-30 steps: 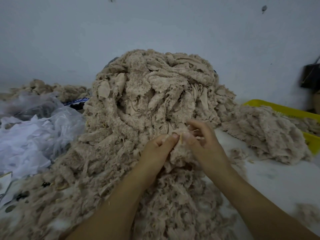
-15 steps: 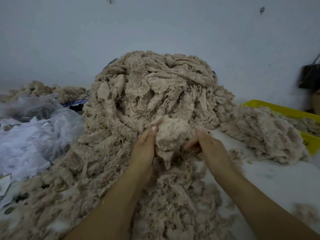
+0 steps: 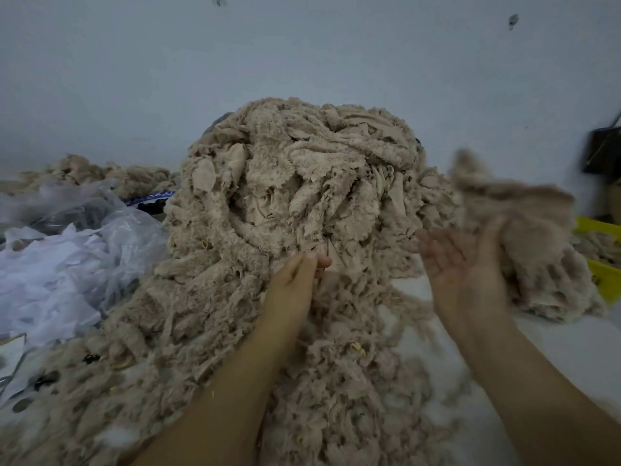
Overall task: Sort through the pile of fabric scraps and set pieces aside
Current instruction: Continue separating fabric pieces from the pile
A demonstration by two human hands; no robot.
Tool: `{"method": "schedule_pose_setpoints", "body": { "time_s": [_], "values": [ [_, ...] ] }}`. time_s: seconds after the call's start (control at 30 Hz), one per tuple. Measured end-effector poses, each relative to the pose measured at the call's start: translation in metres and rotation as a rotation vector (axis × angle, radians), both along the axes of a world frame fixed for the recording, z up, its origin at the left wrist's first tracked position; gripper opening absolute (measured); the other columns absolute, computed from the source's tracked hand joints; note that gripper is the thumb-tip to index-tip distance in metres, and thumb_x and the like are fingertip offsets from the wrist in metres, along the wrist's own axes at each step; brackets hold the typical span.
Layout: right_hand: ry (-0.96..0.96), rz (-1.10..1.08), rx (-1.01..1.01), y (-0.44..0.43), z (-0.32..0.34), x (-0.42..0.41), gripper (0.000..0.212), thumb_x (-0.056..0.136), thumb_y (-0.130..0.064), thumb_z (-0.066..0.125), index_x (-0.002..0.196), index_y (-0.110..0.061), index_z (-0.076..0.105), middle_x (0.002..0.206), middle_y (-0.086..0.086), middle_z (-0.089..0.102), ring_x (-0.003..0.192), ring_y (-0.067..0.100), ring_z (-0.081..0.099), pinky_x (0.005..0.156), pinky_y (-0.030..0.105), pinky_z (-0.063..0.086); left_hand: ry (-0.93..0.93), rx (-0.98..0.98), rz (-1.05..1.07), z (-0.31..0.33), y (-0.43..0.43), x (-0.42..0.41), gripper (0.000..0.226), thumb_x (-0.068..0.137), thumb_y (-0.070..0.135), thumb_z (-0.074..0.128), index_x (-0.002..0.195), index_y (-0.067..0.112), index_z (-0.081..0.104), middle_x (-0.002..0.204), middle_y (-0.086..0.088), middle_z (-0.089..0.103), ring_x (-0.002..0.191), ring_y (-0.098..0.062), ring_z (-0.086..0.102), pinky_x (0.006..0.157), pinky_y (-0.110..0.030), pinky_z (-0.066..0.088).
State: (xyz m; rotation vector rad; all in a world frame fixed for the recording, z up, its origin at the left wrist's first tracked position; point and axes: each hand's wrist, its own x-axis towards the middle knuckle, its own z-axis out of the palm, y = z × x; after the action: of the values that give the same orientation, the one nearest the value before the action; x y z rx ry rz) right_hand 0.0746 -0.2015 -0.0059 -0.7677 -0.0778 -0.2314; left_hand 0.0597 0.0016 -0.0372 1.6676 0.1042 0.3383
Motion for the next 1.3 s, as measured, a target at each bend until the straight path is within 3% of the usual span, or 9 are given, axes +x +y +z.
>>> {"method": "schedule_pose_setpoints", "body": {
  "time_s": [0.17, 0.27, 0.37, 0.57, 0.73, 0.9, 1.1, 1.23, 1.3],
  "values": [
    [-0.014, -0.154, -1.147, 0.024, -0.031, 0.003, 0.013, 0.099, -0.044, 0.052, 0.098, -0.036, 0.062, 0.106, -0.018, 0.058, 0.092, -0.001, 0.059, 0.074, 0.009, 0.043, 0.007, 0.565, -0.122, -0.009, 0.002, 0.002, 0.026, 0.102, 0.041, 0.048, 0.125, 0.034, 0.059, 0.127, 0.015, 0.054, 0.120, -0.008, 0.050, 0.098, -0.026, 0.045],
    [-0.224, -0.017, -1.527, 0.033, -0.039, 0.007, 0.025, 0.101, -0.033, 0.050, 0.122, -0.026, 0.061, 0.116, -0.017, 0.049, 0.106, -0.001, 0.050, 0.081, -0.002, 0.034, 0.129, 0.788, -0.108, -0.011, 0.007, 0.005, 0.046, 0.100, 0.029, 0.051, 0.146, 0.027, 0.044, 0.150, 0.005, 0.039, 0.137, -0.020, 0.031, 0.116, -0.038, 0.029],
    [-0.307, 0.166, -1.852, 0.035, -0.047, 0.003, 0.032, 0.101, -0.037, 0.049, 0.121, -0.018, 0.067, 0.131, -0.005, 0.057, 0.123, 0.015, 0.047, 0.105, 0.025, 0.038, 0.169, 0.839, -0.080, -0.013, 0.010, 0.007, 0.048, 0.099, 0.027, 0.053, 0.146, 0.024, 0.044, 0.142, 0.002, 0.040, 0.132, -0.020, 0.035, 0.109, -0.031, 0.032],
    [-0.111, 0.315, -1.507, 0.036, -0.031, -0.013, 0.068, 0.094, -0.066, 0.041, 0.043, -0.023, 0.052, 0.049, -0.006, 0.057, 0.046, 0.006, 0.052, 0.068, 0.021, 0.052, 0.051, 0.559, -0.012, -0.013, 0.009, 0.010, 0.013, 0.099, 0.018, 0.051, 0.093, 0.027, 0.060, 0.108, 0.007, 0.058, 0.090, -0.001, 0.052, 0.071, -0.014, 0.040],
    [-0.122, 0.100, -1.535, 0.035, -0.032, -0.010, 0.047, 0.103, -0.045, 0.036, 0.079, -0.017, 0.065, 0.086, -0.006, 0.059, 0.077, 0.003, 0.056, 0.069, 0.026, 0.044, 0.052, 0.467, 0.170, -0.014, 0.015, 0.014, 0.015, 0.098, 0.031, 0.053, 0.105, 0.020, 0.061, 0.117, -0.001, 0.056, 0.110, -0.021, 0.055, 0.095, -0.043, 0.049],
    [-0.052, -0.059, -1.578, 0.030, -0.038, -0.001, 0.035, 0.103, -0.039, 0.041, 0.092, -0.016, 0.064, 0.100, -0.005, 0.051, 0.082, 0.001, 0.051, 0.065, 0.007, 0.034, 0.214, 0.795, 0.166, -0.021, 0.018, 0.016, 0.035, 0.099, 0.049, 0.048, 0.100, 0.015, 0.059, 0.099, -0.003, 0.061, 0.102, -0.028, 0.057, 0.081, -0.036, 0.043],
    [-0.003, 0.036, -1.285, 0.033, -0.032, -0.009, 0.062, 0.086, -0.074, 0.032, 0.071, -0.029, 0.071, 0.079, -0.007, 0.067, 0.073, -0.002, 0.060, 0.072, 0.021, 0.045, -0.132, 0.260, 0.034, -0.004, 0.010, 0.005, 0.031, 0.103, 0.036, 0.048, 0.087, 0.011, 0.056, 0.081, -0.010, 0.057, 0.071, -0.022, 0.052, 0.065, -0.035, 0.042],
    [0.061, 0.251, -1.163, 0.036, -0.032, -0.012, 0.088, 0.066, -0.099, 0.027, 0.107, -0.036, 0.073, 0.109, -0.011, 0.072, 0.102, 0.005, 0.066, 0.094, 0.035, 0.049, -0.177, 0.259, -0.265, 0.000, -0.002, -0.010, 0.026, 0.103, 0.035, 0.049, 0.082, 0.021, 0.056, 0.068, 0.013, 0.052, 0.063, -0.006, 0.047, 0.062, -0.020, 0.040],
    [0.119, 0.324, -1.037, 0.038, -0.033, -0.010, 0.063, 0.083, -0.081, 0.042, 0.110, -0.031, 0.070, 0.116, -0.008, 0.070, 0.110, 0.012, 0.063, 0.100, 0.036, 0.046, -0.182, 0.272, -0.372, 0.000, -0.009, -0.015, 0.028, 0.103, 0.034, 0.049, 0.079, 0.021, 0.055, 0.065, 0.018, 0.048, 0.062, 0.000, 0.043, 0.059, -0.014, 0.037]
  ]
}}
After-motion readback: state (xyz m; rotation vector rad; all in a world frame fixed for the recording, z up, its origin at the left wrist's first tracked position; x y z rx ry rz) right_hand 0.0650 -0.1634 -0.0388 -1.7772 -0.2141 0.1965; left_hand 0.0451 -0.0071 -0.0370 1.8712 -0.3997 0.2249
